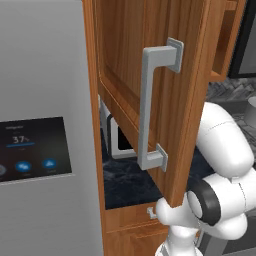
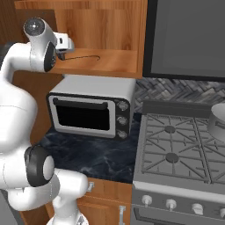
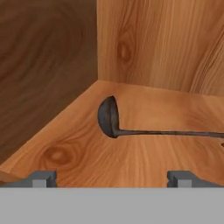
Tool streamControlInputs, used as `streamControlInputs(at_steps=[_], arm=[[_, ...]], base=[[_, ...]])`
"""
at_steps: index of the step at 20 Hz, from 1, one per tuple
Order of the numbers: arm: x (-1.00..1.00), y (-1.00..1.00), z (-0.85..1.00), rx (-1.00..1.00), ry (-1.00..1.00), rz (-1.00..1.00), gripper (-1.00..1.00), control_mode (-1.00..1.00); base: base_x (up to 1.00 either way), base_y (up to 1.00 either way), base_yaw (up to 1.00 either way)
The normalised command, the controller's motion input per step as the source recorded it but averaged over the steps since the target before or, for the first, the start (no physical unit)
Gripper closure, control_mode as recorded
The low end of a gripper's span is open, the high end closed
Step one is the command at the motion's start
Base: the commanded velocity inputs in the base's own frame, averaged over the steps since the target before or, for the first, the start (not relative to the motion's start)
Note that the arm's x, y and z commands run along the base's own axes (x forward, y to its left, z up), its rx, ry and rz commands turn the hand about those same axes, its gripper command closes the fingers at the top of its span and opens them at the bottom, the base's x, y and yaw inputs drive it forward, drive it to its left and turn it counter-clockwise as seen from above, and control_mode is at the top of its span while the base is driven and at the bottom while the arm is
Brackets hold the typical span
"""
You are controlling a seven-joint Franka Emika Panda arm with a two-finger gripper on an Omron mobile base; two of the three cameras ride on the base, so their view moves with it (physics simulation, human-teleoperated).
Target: Open the cabinet and move the ladle to the pot. Then close the cabinet.
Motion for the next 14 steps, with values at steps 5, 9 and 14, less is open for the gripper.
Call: streamControlInputs(at_steps=[5,9,14], arm=[[0.34,0.18,-0.01,0.0,0.07,-0.03,-1.0,-1.0],[0.39,0.19,-0.05,0.0,0.11,-0.02,-1.0,-1.0],[0.46,0.02,-0.02,0.0,0.09,0.0,-1.0,-1.0]], base=[[0.0,0.0,0.0],[0.0,0.0,0.0],[0.0,0.0,0.0]])
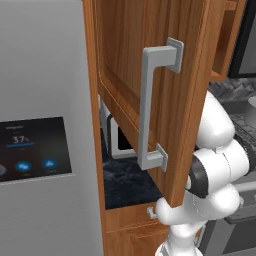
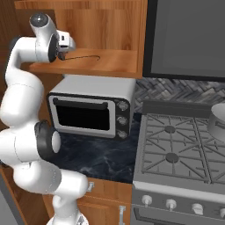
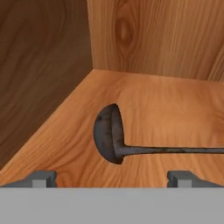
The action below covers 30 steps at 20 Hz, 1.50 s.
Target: Open the cabinet and move the ladle to the pot. Then close the cabinet.
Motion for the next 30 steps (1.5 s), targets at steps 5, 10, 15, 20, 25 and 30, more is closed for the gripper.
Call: streamControlInputs(at_steps=[5,10,15,20,25,30], arm=[[0.4,0.0,-0.06,0.0,0.05,0.0,-1.0,-1.0],[0.11,0.02,-0.14,0.0,0.05,0.0,-1.0,-1.0],[0.0,0.13,-0.21,0.0,0.05,0.0,-1.0,-1.0],[0.08,0.12,-0.21,0.0,0.03,0.0,-1.0,-1.0],[0.31,0.03,-0.19,0.0,0.0,0.0,-1.0,-1.0],[0.37,0.0,-0.06,0.0,0.0,0.0,-1.0,-1.0]], base=[[0.0,0.0,0.0],[0.0,0.0,0.0],[0.0,0.0,0.0],[0.0,0.0,0.0],[0.0,0.0,0.0],[0.0,0.0,0.0]])
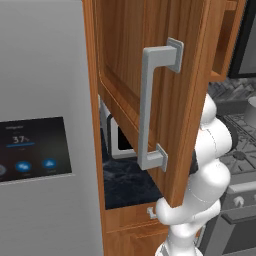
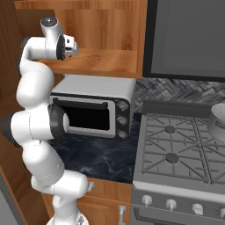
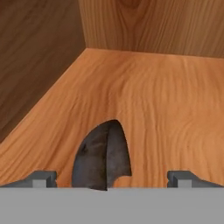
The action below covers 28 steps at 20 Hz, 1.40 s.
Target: Open the cabinet and move the ladle to the pot. Then close the cabinet.
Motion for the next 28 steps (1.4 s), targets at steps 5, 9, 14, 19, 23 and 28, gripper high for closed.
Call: streamControlInputs(at_steps=[5,9,14,19,23,28], arm=[[0.13,0.1,-0.01,0.0,0.0,0.0,1.0,-1.0],[0.0,0.04,0.0,0.0,0.0,0.0,1.0,-1.0],[-0.14,0.0,0.0,0.0,0.0,0.0,1.0,-1.0],[-0.56,0.0,0.0,0.0,-0.02,0.0,1.0,-1.0],[-0.99,-0.08,0.07,0.02,-0.07,-0.02,1.0,-1.0],[-1.0,-0.35,0.17,0.03,-0.1,-0.05,1.0,-1.0]], base=[[0.0,0.0,0.0],[0.0,0.0,0.0],[0.0,0.0,0.0],[0.0,0.0,0.0],[0.0,0.0,0.0],[0.0,0.0,0.0]])
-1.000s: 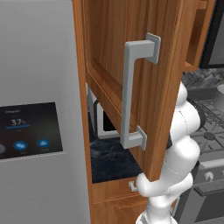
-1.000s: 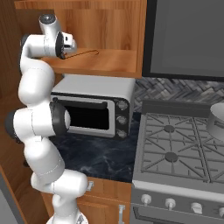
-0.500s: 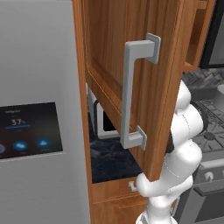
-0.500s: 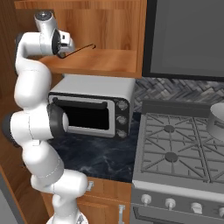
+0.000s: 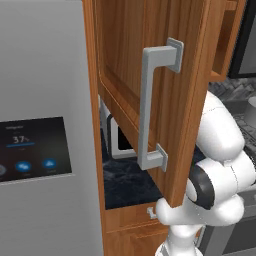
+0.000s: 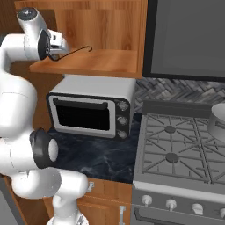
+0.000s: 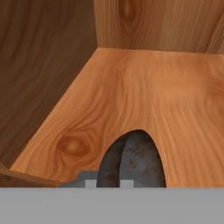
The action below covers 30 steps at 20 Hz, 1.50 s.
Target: Open the cabinet and move the ladle to the pot. Then close the cabinet.
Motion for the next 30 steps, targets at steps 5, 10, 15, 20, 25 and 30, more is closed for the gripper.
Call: streamControlInputs(at_steps=[5,10,15,20,25,30], arm=[[-1.0,-0.61,0.33,0.01,-0.02,-0.07,1.0,-1.0],[-1.0,-0.64,0.36,0.0,0.0,-0.06,1.0,-1.0],[-1.0,-0.47,0.12,0.0,0.05,-0.04,1.0,-1.0],[-0.74,-0.42,-0.07,0.0,0.17,-0.04,1.0,-1.0],[-0.17,-0.4,-0.37,0.0,0.26,-0.04,1.0,-1.0],[0.0,-0.2,-0.43,0.0,0.22,-0.02,1.0,-1.0]], base=[[0.0,0.0,0.0],[0.0,0.0,0.0],[0.0,0.0,0.0],[0.0,0.0,0.0],[0.0,0.0,0.0],[0.0,0.0,0.0]])
